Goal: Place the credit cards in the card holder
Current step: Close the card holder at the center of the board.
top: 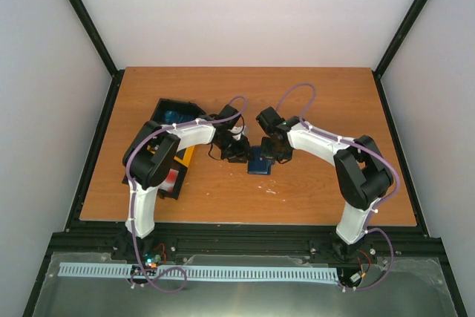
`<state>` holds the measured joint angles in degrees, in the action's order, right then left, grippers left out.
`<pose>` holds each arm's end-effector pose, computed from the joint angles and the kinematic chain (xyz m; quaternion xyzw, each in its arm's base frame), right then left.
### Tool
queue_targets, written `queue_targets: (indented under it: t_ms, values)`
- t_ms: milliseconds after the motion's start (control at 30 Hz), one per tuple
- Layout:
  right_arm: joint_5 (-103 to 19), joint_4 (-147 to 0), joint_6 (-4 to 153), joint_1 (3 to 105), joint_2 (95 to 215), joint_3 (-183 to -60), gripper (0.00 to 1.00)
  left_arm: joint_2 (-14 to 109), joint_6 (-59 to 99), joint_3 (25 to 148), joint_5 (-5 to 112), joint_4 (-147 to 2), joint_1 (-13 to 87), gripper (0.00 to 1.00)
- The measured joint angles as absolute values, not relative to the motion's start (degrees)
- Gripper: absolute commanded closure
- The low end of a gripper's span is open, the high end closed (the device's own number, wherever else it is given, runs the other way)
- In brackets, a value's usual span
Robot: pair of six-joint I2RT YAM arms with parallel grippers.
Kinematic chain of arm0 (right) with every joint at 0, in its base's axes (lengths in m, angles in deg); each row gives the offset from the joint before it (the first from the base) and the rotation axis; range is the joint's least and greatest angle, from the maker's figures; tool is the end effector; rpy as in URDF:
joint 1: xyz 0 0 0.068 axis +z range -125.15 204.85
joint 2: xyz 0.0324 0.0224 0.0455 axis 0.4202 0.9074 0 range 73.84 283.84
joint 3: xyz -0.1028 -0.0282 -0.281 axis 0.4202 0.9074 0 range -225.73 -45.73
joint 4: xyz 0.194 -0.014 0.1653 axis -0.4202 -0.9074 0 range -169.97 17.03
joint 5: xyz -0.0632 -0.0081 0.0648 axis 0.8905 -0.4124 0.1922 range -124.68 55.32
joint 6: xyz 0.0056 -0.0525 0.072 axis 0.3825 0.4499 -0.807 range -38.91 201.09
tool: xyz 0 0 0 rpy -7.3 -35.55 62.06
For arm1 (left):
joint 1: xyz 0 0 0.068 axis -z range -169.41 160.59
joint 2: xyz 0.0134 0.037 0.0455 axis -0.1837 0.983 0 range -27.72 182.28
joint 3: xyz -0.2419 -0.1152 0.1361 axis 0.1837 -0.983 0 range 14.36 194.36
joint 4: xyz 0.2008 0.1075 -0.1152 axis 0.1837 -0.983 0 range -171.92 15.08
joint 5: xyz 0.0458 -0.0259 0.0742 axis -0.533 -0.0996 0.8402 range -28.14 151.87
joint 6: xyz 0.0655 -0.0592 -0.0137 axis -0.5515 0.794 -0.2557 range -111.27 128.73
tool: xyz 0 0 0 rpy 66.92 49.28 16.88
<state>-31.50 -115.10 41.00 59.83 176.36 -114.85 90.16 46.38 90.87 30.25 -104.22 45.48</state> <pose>0.2924 0.1993 0.1695 0.0477 0.9905 0.0548 0.1166 0.3225 -0.2758 0.1257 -0.0229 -0.9494 0.3120 0.0286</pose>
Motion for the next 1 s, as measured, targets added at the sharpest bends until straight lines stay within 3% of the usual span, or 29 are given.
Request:
queue_targets:
  t_ms: [267, 400, 567, 1000]
  values:
    - [-32.86, -110.35, 41.76, 59.83, 171.14, -111.7, 0.97, 90.97, 46.84, 91.4, 30.07, -102.79, 45.85, 0.66]
    - [-35.06, -106.49, 42.75, 59.83, 168.21, -109.19, 0.97, 91.17, 47.62, 91.24, 30.99, -101.22, 46.51, 0.7]
    - [-37.27, -103.49, 43.75, 59.81, 169.15, -108.01, 0.97, 91.65, 48.32, 91.22, 31.56, -99.91, 46.66, 0.75]
    - [-39.76, -101.44, 47.69, 59.65, 173.32, -106.31, 0.97, 89.22, 47.99, 85.45, 31.89, -91.67, 46.81, 0.72]
